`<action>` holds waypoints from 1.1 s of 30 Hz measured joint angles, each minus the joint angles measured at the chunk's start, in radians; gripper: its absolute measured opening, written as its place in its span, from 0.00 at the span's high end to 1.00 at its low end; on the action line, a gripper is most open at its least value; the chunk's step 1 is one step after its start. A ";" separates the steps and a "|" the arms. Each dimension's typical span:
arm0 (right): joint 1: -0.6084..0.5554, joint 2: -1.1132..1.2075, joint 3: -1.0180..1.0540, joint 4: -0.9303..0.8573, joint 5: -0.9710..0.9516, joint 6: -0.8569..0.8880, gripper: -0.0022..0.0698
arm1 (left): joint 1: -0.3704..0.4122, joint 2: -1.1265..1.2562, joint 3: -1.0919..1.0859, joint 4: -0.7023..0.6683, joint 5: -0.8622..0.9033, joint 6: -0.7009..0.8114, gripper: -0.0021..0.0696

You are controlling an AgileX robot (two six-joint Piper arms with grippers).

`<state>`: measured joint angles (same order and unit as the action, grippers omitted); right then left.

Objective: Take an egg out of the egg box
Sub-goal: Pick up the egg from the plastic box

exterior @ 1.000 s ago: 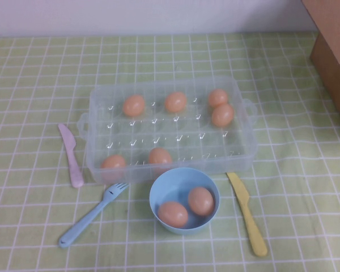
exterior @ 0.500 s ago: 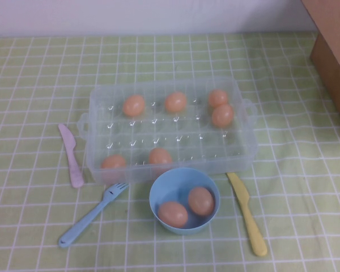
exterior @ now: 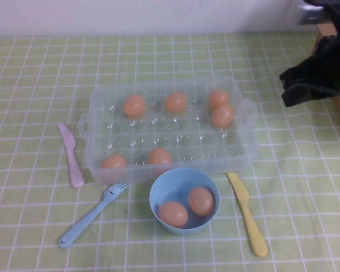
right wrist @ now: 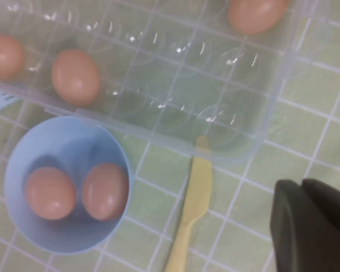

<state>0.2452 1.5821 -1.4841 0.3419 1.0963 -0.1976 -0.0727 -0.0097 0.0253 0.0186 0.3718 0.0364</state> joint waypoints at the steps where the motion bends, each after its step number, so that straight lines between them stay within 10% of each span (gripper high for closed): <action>1: 0.019 0.031 -0.034 -0.027 0.014 0.014 0.99 | 0.000 0.000 0.000 0.000 0.000 0.000 0.98; 25: 0.229 0.511 -0.518 -0.292 0.083 0.091 0.99 | 0.000 0.000 0.000 0.000 0.000 0.000 0.98; 33: 0.229 0.572 -0.536 -0.304 0.024 0.091 0.55 | 0.000 0.000 0.000 0.000 0.000 0.000 0.98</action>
<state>0.4743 2.1546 -2.0196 0.0381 1.1204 -0.1065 -0.0727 -0.0097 0.0253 0.0186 0.3718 0.0364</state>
